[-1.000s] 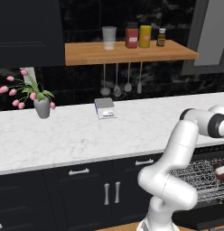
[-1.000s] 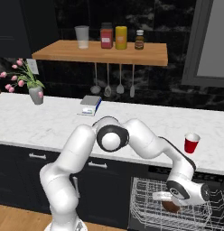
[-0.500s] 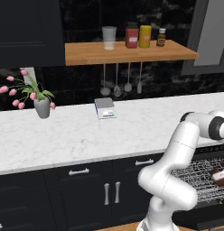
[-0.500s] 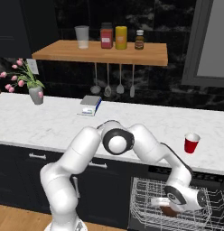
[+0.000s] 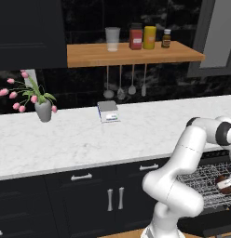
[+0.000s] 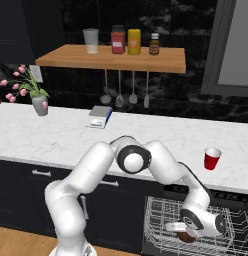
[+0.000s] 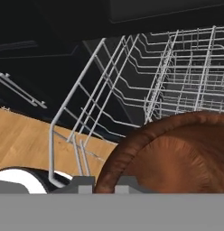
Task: Pick up the cup and bowl from the counter, place them in the dishwasher, and close the dishwasher door.
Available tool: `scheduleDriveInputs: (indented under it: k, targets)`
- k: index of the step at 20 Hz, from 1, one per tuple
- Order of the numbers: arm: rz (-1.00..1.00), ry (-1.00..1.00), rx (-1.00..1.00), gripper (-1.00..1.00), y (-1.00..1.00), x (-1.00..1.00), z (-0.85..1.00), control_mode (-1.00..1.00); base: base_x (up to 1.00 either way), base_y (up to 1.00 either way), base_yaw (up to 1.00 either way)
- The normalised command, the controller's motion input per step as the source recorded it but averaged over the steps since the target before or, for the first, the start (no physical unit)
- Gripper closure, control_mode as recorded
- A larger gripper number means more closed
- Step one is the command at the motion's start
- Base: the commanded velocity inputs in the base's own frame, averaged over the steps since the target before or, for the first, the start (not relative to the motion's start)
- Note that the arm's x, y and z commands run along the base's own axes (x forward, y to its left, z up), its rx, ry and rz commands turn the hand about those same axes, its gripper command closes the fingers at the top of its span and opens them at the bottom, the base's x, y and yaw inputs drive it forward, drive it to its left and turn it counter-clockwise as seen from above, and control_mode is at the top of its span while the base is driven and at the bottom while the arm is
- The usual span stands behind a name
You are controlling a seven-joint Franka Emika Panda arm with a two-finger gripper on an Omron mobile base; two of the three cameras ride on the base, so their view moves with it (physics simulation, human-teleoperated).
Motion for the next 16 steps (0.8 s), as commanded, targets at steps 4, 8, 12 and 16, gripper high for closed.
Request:
scheduleDriveInputs:
  k: [4, 8, 12, 16]
  targets:
    - [0.00, -0.07, -0.04, 1.00, 0.00, 0.00, -0.08, -1.00, 0.00, 0.00, 0.00]
    - [0.02, -0.19, -0.01, 1.00, 0.01, 0.10, 0.00, -1.00, 0.00, 0.00, 0.00]
    - [0.02, -0.17, 0.00, 1.00, 0.00, 0.13, 0.00, -1.00, 0.00, 0.00, 0.00]
    - [0.00, -0.03, -0.01, 1.00, 0.00, 0.12, -0.12, -1.00, 0.00, 0.00, 0.00]
